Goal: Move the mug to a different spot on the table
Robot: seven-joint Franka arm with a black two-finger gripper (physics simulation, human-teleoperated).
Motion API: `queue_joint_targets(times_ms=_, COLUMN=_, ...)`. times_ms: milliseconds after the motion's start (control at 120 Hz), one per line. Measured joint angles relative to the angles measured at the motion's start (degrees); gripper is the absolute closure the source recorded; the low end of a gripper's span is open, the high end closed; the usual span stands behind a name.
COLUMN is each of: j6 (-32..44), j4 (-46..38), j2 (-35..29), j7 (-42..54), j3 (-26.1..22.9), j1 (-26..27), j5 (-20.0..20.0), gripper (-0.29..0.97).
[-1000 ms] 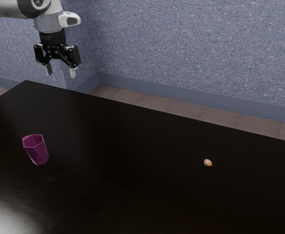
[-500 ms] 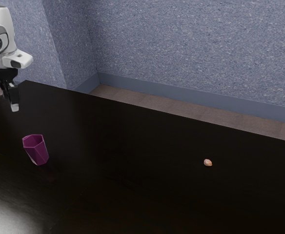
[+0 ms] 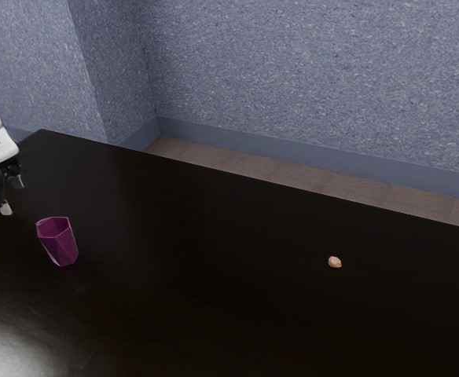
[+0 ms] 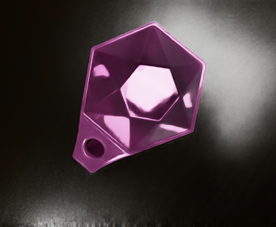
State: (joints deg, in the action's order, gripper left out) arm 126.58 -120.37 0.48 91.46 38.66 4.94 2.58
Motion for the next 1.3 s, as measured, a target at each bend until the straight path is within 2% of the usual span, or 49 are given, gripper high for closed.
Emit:
queue_joint_targets(times_ms=108, j6=3.2, j4=-0.12, j2=0.63, j7=6.43, j3=0.5, j1=-3.88, j5=-1.63, gripper=0.02)
queue_joint_targets(times_ms=208, j6=3.67, j4=3.48, j2=4.86, j7=11.02, j3=-0.69, j1=-8.01, j5=-3.16, gripper=0.02)
queue_joint_targets(times_ms=350, j6=3.16, j4=5.11, j2=7.33, j7=16.24, j3=-2.23, j1=-5.96, j5=-4.53, gripper=0.02)
queue_joint_targets(times_ms=825, j6=5.22, j4=8.43, j2=15.46, j7=28.91, j3=-8.45, j1=-7.48, j5=-6.43, gripper=0.02)
queue_joint_targets(times_ms=1058, j6=7.72, j4=6.02, j2=16.43, j7=34.3, j3=-8.92, j1=-7.8, j5=-7.45, gripper=0.02)
queue_joint_targets(times_ms=1300, j6=10.23, j4=5.11, j2=19.03, j7=39.21, j3=-9.27, j1=-7.82, j5=-11.41, gripper=0.02)
